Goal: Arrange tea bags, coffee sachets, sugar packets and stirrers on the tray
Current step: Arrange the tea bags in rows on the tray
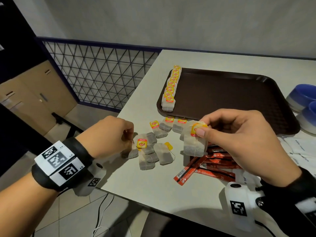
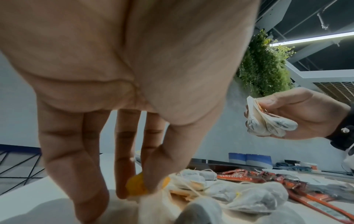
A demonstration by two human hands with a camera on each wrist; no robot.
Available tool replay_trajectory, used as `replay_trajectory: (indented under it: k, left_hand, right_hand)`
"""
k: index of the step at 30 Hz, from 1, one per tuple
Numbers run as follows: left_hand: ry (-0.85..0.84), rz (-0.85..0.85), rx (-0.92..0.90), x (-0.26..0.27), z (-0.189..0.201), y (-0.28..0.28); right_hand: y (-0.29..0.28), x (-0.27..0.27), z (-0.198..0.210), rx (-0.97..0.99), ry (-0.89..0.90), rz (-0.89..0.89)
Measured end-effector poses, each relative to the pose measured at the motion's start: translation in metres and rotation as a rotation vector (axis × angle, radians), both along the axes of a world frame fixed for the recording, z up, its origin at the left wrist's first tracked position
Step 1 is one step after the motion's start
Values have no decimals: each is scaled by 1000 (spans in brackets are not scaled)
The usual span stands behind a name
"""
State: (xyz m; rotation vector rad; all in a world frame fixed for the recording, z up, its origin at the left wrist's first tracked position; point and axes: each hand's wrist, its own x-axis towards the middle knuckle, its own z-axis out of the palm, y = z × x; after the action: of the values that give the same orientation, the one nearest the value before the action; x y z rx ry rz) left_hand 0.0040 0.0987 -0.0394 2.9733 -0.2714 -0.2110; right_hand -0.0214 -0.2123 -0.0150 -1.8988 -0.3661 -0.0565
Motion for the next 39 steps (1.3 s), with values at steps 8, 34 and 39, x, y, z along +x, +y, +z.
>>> replay_trajectory:
  k: [8, 34, 39]
  left_hand:
    - [-33, 47, -256, -9, 20, 0]
    - [-23, -107, -934, -30, 77, -55]
    - [50, -160, -1017, -22, 76, -75]
  right_hand:
    - [-3, -1, -1, -4, 2, -4]
    - [-14, -4, 3, -32, 56, 16]
    - [-16, -6, 4, -33, 28, 126]
